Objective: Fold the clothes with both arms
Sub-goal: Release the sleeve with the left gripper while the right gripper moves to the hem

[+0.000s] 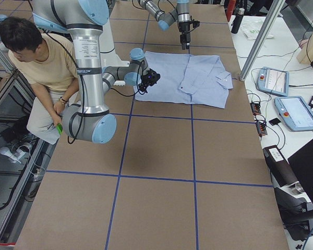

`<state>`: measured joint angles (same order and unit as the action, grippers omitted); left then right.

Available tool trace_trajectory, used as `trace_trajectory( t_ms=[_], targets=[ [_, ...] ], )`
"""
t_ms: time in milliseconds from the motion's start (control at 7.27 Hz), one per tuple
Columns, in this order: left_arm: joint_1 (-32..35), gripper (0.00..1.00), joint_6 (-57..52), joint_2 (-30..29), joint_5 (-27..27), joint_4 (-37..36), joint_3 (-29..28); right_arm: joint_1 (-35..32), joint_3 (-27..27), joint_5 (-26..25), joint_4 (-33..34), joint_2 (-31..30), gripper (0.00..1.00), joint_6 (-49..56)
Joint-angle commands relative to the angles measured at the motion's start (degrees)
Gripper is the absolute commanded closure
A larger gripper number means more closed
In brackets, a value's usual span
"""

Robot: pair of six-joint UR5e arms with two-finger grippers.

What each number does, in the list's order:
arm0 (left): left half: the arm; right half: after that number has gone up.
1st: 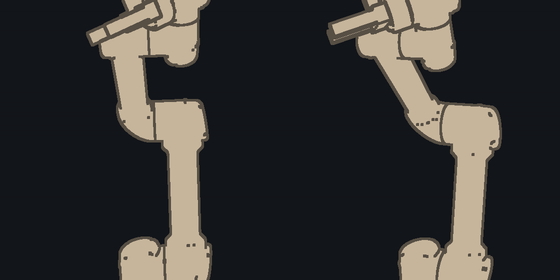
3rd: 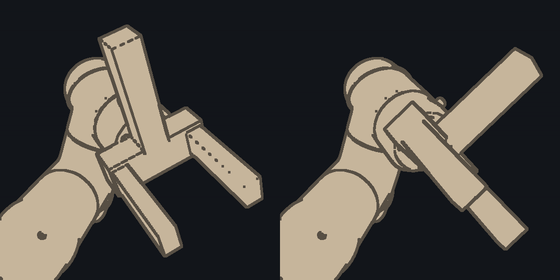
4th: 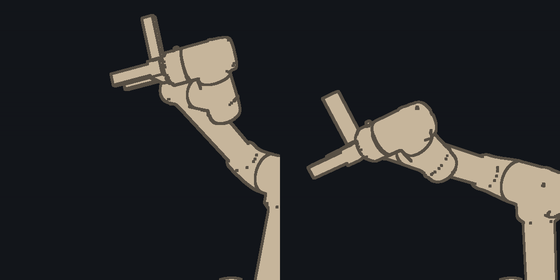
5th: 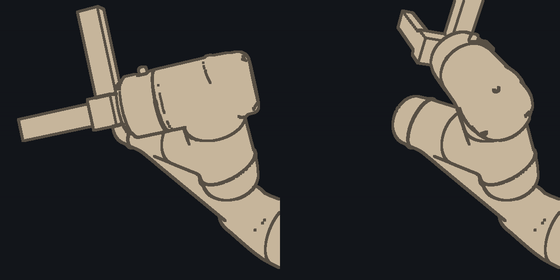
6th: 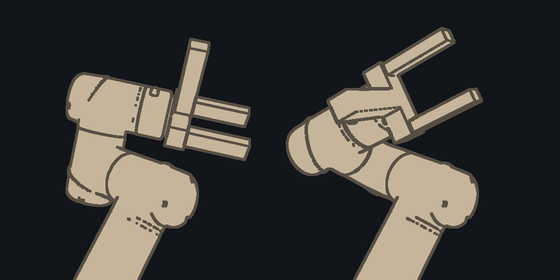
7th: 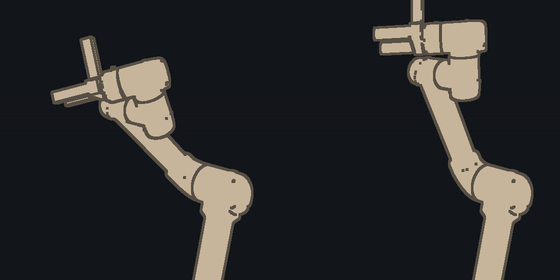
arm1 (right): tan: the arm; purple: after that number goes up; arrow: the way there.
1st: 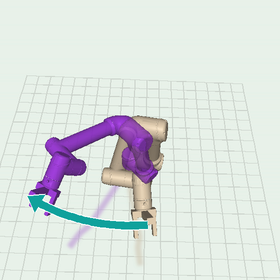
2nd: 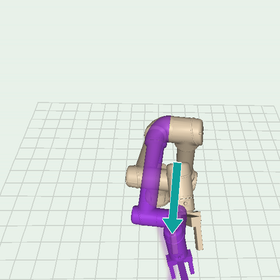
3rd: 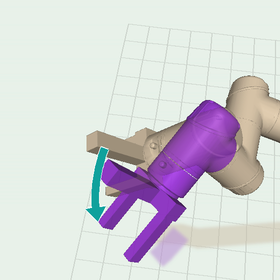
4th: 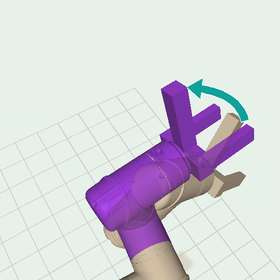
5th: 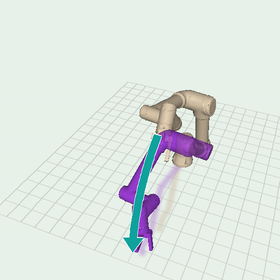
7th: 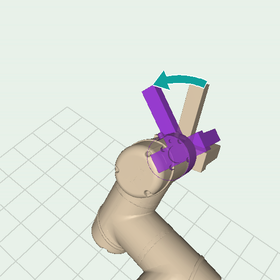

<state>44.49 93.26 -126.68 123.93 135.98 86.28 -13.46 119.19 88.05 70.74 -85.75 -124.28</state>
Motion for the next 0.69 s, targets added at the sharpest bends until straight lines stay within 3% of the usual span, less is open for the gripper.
trace_trajectory(
  t_ms=[0,550],
  targets=[
    [0.3,0.09,-0.7,0.6,0.3,-0.1,0.1,4.7,0.4,-3.9,-0.2,-3.4,0.09,-2.5],
    [0.2,0.09,-0.6,1.1,0.2,-0.1,0.1,6.9,-0.1,-5.2,-0.2,-4.2,0.15,-4.0]
  ],
)
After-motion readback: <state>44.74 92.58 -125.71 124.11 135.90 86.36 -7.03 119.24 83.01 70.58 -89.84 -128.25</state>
